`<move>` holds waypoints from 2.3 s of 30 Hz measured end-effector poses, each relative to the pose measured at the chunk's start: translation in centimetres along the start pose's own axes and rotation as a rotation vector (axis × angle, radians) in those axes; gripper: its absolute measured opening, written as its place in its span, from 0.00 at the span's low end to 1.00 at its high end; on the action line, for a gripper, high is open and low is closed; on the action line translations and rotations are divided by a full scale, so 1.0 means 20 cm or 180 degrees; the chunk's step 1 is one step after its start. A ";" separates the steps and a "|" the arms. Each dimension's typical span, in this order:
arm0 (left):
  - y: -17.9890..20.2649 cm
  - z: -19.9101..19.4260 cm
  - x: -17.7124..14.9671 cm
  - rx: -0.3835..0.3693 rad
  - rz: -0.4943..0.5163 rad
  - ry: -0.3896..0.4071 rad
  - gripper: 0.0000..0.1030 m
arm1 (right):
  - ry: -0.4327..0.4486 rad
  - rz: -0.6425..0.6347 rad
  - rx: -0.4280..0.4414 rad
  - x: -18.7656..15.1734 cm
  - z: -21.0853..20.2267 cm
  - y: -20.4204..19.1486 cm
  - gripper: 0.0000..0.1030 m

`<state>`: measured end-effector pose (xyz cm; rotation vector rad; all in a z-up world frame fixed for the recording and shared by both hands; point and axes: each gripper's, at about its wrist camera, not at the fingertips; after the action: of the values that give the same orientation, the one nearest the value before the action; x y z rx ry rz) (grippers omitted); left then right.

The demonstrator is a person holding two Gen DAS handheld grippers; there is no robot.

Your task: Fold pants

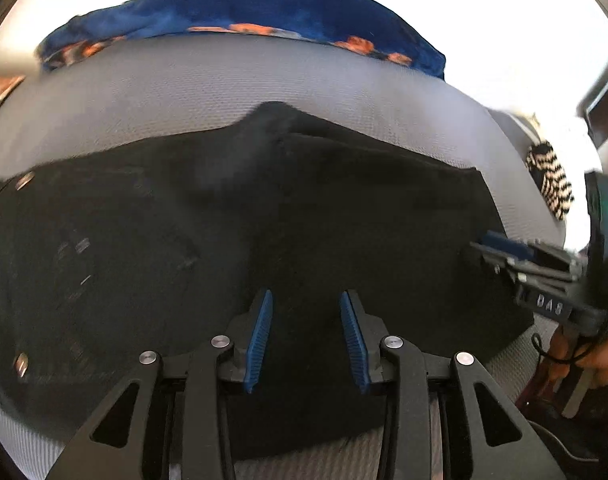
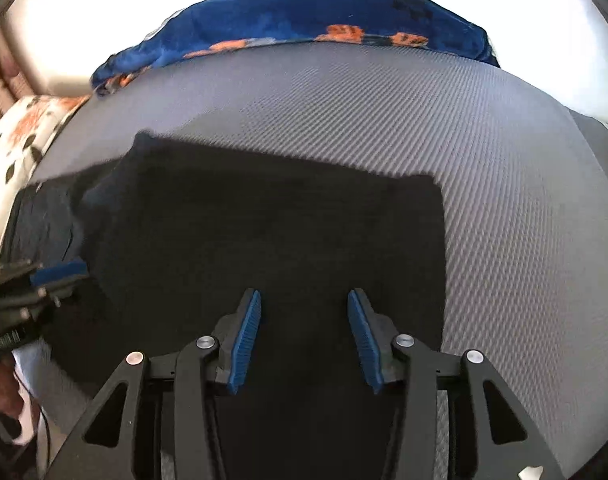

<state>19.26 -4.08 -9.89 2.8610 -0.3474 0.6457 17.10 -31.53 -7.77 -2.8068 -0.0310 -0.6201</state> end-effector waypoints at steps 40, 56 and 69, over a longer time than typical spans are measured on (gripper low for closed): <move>-1.17 -0.45 -0.48 -0.0127 -0.2677 0.0361 0.49 | -0.0182 -0.0496 0.1096 0.01 0.02 -0.67 0.47; -1.38 -0.27 -0.64 -0.0713 -0.3402 0.0202 0.50 | -0.0322 -0.0344 0.1067 0.02 0.10 -0.64 0.47; -1.54 -0.16 -0.50 -0.1200 -0.3109 0.0363 0.50 | -0.0407 -0.0251 0.1074 0.01 0.16 -0.65 0.47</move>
<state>17.41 27.87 -15.39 2.2132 0.8090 0.4526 17.50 -18.10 -7.24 -2.5208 -0.2481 -0.4069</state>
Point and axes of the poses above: each gripper's, at about its wrist camera, not at the fingertips, and z roughly the way its jaws point, y to its right, x to its top, and after that the axes turned 10 degrees about x, right-handed
